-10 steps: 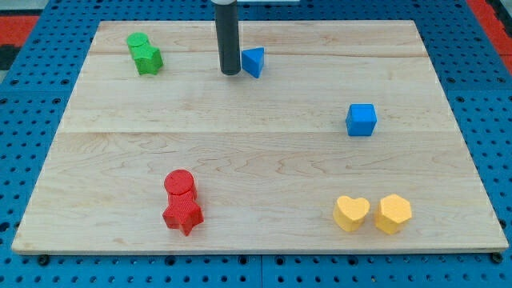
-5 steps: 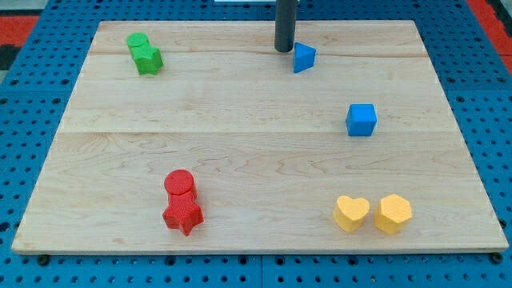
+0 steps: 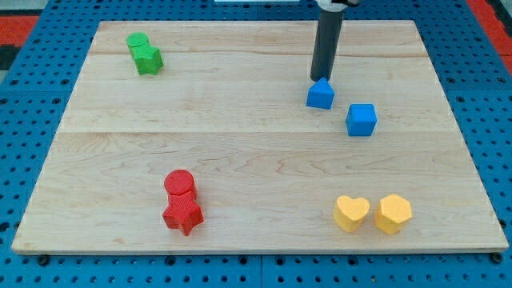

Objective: Push the blue triangle into the blue cube

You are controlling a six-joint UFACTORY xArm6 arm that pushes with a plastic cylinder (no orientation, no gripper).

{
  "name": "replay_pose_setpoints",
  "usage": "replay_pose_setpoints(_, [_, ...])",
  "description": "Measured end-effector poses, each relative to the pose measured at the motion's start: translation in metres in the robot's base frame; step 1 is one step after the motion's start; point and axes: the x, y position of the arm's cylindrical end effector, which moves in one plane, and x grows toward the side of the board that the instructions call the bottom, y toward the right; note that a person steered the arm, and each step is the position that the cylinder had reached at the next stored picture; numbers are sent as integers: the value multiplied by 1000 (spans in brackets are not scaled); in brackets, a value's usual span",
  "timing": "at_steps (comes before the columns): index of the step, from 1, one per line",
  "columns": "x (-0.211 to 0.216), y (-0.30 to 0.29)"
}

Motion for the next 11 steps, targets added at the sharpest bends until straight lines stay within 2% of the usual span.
replay_pose_setpoints(3, [17, -9])
replay_pose_setpoints(5, [24, -83])
replay_pose_setpoints(6, [28, -84])
replay_pose_setpoints(9, [41, -17])
replay_pose_setpoints(11, [51, 1])
